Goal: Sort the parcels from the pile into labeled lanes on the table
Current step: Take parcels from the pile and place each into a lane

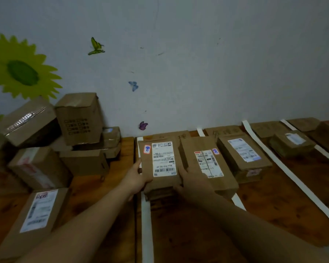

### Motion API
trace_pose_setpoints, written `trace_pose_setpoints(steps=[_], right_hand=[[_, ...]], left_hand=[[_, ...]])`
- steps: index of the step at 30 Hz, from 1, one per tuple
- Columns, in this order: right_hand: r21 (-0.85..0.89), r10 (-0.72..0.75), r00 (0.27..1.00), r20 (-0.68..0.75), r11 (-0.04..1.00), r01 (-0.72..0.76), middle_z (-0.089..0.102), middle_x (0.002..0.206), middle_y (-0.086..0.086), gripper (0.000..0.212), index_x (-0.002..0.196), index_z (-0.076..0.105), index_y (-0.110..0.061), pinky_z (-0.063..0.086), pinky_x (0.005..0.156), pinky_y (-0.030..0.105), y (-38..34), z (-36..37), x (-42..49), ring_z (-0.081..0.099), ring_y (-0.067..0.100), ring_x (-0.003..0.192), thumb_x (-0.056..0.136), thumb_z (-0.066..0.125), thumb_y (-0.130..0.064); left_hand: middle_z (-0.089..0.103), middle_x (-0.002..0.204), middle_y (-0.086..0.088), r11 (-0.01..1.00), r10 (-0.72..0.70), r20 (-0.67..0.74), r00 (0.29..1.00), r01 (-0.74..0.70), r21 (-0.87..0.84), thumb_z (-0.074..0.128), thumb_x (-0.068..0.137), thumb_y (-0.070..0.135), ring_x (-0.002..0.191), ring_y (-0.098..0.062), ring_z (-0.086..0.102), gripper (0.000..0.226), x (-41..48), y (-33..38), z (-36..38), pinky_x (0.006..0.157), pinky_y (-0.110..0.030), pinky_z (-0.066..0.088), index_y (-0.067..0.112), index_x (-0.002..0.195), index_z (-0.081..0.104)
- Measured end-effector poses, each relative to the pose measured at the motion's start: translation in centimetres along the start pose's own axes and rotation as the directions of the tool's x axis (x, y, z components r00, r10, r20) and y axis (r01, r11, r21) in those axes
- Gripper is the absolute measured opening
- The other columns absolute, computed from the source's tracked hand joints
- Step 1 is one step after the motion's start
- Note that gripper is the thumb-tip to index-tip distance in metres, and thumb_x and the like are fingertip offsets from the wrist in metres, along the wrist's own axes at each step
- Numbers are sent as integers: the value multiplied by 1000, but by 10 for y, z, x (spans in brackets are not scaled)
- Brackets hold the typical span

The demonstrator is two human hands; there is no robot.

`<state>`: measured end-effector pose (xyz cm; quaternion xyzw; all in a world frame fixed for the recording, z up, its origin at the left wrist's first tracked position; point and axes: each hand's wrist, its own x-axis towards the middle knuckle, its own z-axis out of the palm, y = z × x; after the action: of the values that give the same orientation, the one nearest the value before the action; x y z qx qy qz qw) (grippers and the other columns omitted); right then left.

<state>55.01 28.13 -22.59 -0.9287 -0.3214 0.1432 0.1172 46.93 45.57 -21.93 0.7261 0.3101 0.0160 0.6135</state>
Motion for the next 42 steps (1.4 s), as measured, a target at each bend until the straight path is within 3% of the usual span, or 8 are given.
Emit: trace_pose_setpoints(steps=[4,7,9,12,18,21,27,42], right_hand=[[-234,-161,987,8,959,159,53,133,7,51,141,37,-21,28,109,47,20,7,27,43,28,128,98,39,-48],[-314,-199,976,89,924,217,46,141,8,52,144,35,-24,20,112,51,36,15,40,32,31,135,98,39,-48],[-319,-217,968,128,915,247,39,145,9,51,143,36,-25,19,112,52,45,22,47,27,32,138,98,41,-47],[-284,-241,962,129,920,269,31,150,8,52,143,36,-23,15,114,51,52,27,58,18,30,142,97,40,-47],[-241,-240,959,148,932,270,28,151,8,62,135,45,-20,9,116,52,53,22,75,15,29,143,88,44,-61],[-214,-280,954,111,930,298,32,149,8,65,134,46,-22,15,115,49,38,8,84,22,28,140,86,46,-65],[-250,-393,918,46,886,392,44,138,10,63,134,47,-20,28,109,48,-45,-11,86,37,29,129,89,40,-63],[-76,-509,837,202,844,531,46,131,8,60,137,43,-21,44,97,45,-368,61,-3,45,28,119,91,44,-60]], left_hand=[[49,138,-7,997,-50,-32,998,52,63,62,83,-3,125,-23,48,84,23,-15,12,87,-32,51,29,149,19],[44,142,-4,994,-33,-46,998,38,101,61,85,-2,128,-24,45,84,34,-28,26,78,-22,52,29,149,17],[42,142,-1,988,-9,-48,999,16,153,59,87,-2,129,-22,44,77,39,-35,36,72,-15,51,26,148,21],[42,144,-5,982,-26,-69,997,38,185,53,91,-2,129,-21,44,67,50,-41,42,94,-30,51,21,147,26],[30,150,1,919,-23,100,995,-18,395,52,95,15,133,-13,33,69,60,-34,37,102,-20,34,25,151,14],[13,157,6,904,-61,-4,998,57,423,55,92,32,143,-19,19,72,52,-24,17,115,-39,24,31,150,14],[5,159,-5,822,24,-192,981,90,563,55,92,39,147,-21,4,72,2,-23,-78,119,-35,9,24,150,16],[12,158,-7,801,-86,-533,842,376,465,57,88,46,145,-29,14,75,-229,-141,-384,117,-40,17,25,150,20]])
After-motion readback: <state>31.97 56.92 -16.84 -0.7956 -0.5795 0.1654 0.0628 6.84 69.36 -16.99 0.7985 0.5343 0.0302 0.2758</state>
